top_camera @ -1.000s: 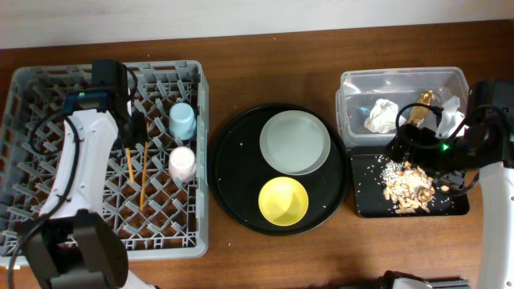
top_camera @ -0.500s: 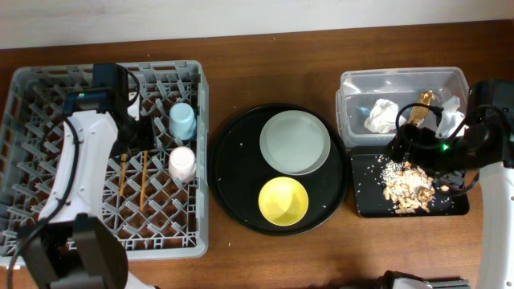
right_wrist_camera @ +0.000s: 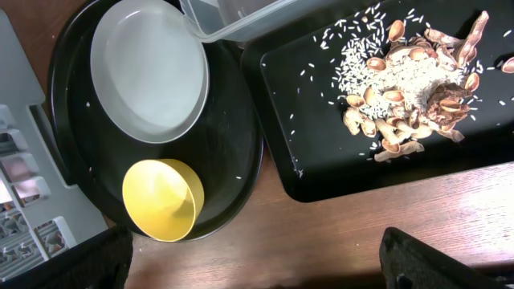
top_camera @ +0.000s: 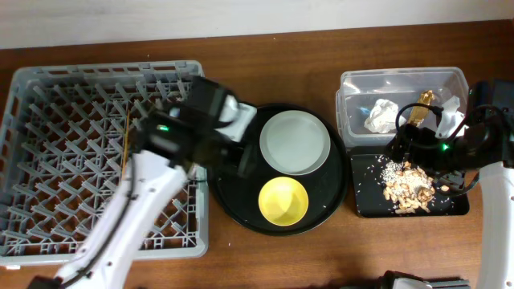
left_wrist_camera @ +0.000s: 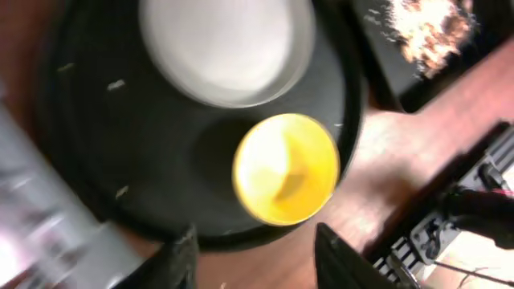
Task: Sort waste into correct bins and load items into the dishwasher rack
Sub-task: 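Move the left gripper to the yellow bowl on the tray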
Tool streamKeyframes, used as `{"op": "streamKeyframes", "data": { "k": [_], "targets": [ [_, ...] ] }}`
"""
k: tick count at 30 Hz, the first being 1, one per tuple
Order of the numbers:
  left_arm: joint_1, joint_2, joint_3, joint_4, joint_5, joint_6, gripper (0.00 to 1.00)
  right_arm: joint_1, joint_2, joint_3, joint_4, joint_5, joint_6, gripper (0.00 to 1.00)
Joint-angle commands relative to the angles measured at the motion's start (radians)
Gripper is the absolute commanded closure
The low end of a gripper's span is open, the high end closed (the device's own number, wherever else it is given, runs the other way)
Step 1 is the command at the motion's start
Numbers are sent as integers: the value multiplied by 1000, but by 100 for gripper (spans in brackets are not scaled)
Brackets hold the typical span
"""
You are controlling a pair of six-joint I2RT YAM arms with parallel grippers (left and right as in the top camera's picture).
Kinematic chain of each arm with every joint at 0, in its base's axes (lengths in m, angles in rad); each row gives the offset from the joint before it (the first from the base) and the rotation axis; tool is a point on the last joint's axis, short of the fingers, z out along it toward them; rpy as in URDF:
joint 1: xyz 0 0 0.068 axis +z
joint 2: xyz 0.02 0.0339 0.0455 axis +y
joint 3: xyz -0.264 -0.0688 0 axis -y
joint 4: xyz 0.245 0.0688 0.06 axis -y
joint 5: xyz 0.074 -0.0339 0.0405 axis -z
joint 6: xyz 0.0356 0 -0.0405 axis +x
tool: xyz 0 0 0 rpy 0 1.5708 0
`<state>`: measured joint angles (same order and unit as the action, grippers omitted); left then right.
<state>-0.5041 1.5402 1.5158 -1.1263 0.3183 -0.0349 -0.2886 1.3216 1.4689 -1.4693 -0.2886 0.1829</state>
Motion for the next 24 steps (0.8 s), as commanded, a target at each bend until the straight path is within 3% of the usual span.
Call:
{"op": "streamKeyframes", "data": {
  "k": [1,7,11,19,24],
  "targets": [
    [-128,53,-59,69,14,-66,58,-6,1,1,0,10,-3,1],
    [-298,160,-122,187,14,-100,60,-6,1,1,0,10,-3,1],
    [-392,242,-126,229,-133,-138,61,-6,1,1,0,10,-3,1],
    [-493,347,-126,288,-258,-166,73,-6,1,1,0,10,-3,1],
    [-521,394,-126,300,-267,-190,73,-6,1,1,0,10,-3,1]
  ]
}}
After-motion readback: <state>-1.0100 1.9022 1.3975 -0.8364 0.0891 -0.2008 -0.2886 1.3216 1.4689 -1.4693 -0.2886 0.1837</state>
